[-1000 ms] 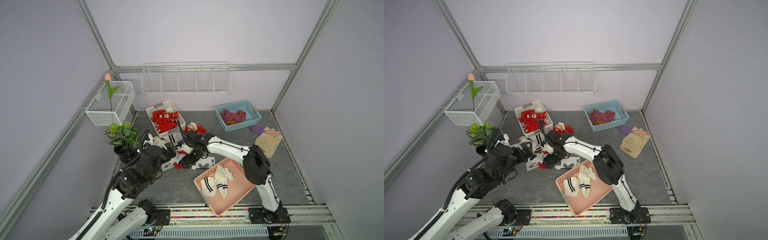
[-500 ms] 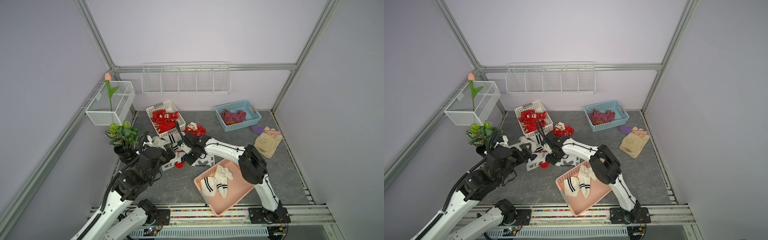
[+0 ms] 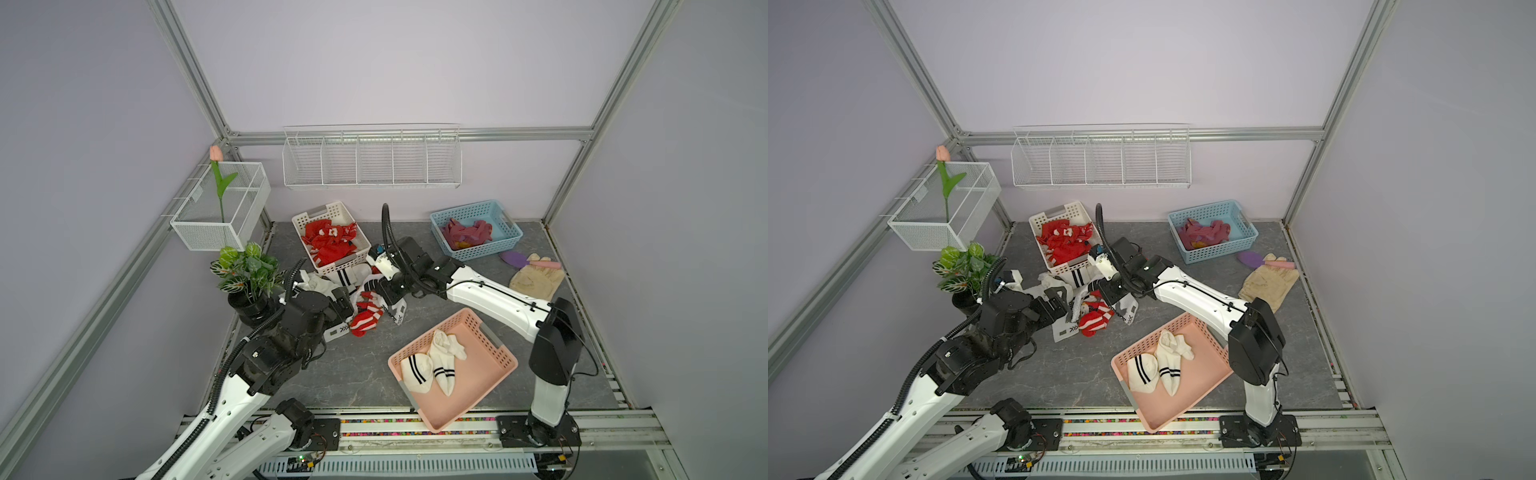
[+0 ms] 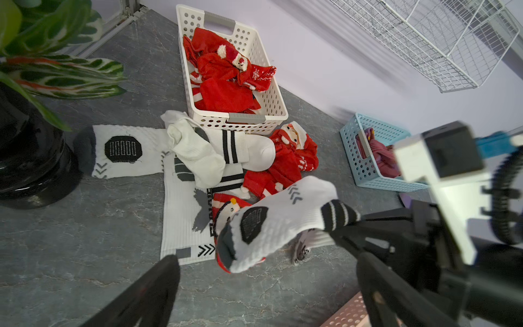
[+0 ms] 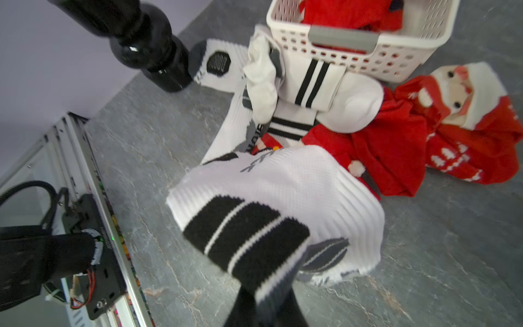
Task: Sort the socks into the basket by color
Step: Pick up the sock from the center of the board, then place the sock in the bin.
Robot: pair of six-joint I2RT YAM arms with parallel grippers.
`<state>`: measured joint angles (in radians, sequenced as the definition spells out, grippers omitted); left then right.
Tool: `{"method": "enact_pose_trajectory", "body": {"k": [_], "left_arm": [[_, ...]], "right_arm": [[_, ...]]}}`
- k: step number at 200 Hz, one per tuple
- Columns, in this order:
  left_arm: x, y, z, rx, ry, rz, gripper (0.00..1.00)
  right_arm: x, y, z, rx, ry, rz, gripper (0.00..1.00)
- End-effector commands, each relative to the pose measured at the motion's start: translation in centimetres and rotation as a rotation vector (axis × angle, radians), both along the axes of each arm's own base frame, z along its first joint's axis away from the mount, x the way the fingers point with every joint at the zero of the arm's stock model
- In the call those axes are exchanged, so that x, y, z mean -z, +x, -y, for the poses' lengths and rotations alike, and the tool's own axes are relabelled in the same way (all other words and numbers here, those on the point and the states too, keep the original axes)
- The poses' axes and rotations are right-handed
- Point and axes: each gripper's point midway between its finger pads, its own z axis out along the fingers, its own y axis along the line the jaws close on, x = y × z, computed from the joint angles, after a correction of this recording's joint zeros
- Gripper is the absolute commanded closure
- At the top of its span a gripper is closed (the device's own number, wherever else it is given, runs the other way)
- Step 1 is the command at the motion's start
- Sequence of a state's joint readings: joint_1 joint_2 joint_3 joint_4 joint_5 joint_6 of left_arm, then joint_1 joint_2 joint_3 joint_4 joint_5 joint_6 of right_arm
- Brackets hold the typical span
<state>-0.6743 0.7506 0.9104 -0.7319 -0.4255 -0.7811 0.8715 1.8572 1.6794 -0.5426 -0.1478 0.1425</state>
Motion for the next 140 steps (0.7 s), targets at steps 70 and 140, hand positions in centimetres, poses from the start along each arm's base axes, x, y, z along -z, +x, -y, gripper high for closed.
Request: {"method": "enact_pose_trajectory", "body": {"k": [70,140], "left_arm": [[-0.2,1.3,1.1,0.024,0.057,-0.039,0.0],[-0.1,3.1,3.0,0.068,0.083,-0.067,0.0]], "right_arm": [[-10.0,-4.8,5.5,-0.051,0.217,0.073,0.93],[-9.2,-9.9,14.5,0.031,0.106,0.084,0.93]]}}
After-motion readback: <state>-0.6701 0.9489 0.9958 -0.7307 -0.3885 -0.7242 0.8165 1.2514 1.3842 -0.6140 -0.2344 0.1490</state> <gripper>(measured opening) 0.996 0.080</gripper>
